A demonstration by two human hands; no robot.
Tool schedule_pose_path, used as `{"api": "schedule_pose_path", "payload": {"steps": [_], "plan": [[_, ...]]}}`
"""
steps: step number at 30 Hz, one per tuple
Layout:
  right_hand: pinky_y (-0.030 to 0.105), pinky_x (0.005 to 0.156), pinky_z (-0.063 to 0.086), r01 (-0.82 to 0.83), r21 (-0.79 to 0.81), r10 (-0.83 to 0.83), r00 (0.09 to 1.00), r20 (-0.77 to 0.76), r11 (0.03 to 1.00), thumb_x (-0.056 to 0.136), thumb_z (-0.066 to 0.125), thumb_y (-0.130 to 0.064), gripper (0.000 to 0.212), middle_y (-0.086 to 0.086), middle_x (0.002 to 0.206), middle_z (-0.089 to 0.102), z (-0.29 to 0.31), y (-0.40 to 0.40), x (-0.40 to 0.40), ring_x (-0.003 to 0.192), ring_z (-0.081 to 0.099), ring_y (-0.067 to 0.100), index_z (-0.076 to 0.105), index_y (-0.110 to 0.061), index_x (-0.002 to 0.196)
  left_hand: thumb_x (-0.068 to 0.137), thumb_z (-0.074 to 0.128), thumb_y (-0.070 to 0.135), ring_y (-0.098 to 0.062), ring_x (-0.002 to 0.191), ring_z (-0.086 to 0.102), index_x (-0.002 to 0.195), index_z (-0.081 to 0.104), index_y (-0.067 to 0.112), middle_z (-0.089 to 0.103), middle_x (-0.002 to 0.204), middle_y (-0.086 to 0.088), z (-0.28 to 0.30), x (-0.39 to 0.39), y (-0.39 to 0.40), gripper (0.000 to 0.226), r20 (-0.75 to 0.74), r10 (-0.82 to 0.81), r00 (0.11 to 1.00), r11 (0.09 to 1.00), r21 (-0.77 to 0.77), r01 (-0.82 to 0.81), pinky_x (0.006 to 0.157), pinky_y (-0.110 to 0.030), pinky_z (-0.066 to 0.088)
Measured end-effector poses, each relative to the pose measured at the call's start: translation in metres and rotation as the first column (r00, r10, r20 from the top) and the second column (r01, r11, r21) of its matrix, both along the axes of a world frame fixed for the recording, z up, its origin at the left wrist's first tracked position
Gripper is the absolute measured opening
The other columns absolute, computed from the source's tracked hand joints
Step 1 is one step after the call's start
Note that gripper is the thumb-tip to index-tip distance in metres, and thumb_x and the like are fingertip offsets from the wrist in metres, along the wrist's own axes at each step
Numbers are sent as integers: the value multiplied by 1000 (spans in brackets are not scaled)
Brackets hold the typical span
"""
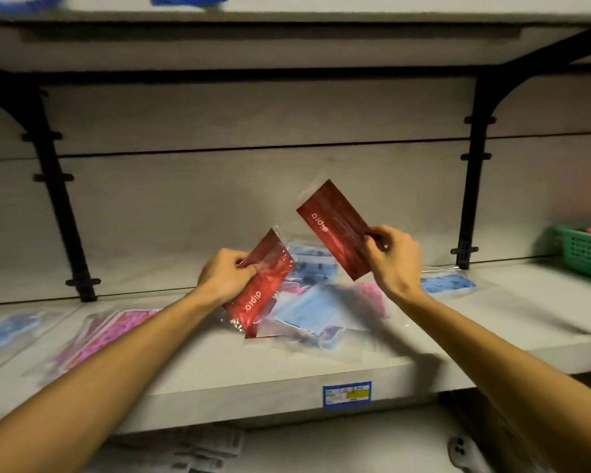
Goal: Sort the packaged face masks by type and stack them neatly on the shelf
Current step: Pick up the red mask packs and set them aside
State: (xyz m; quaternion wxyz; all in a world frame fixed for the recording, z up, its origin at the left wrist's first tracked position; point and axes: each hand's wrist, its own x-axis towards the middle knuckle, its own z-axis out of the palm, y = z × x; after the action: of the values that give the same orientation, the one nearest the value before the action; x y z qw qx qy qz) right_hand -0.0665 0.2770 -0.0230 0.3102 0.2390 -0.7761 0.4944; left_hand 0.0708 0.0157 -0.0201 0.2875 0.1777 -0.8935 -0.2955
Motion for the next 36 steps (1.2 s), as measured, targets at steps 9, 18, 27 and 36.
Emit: {"api": "schedule_pose_path", "payload": {"steps": [9,18,27,36], "plan": [[40,70,57,-278,-48,279,960,2,959,91,63,-18,5,-3,79,69,6,-71,116,72,66,20,65,-16,94,87,75,3,-23,80,73,101,73,9,76,98,-13,13,144,-39,15,-230,-71,970,873,457,173,77,-37,61],[49,67,56,-539,-160,546,838,-1,827,85,58,-24,9,6,82,69,6,-167,300,75,63,30,61,-17,91,88,72,1,-11,74,71,98,69,11,74,90,-3,16,337,-92,15,-221,48,974,909,415,49,64,-18,57],[44,77,62,-790,-120,800,593,92,601,95,60,-19,10,-1,95,72,-19,-289,452,86,71,16,64,-20,104,88,62,-4,-4,62,66,86,66,11,70,80,-2,-15,499,-176,15,-146,283,948,889,411,-201,52,-14,51],[54,74,61,-858,-186,875,451,174,479,95,60,-15,17,4,94,75,-38,-430,529,82,74,25,59,-26,106,89,53,-8,-6,66,70,96,64,16,71,89,-3,-46,608,-287,27,-67,465,883,775,512,-370,54,-18,54]]}}
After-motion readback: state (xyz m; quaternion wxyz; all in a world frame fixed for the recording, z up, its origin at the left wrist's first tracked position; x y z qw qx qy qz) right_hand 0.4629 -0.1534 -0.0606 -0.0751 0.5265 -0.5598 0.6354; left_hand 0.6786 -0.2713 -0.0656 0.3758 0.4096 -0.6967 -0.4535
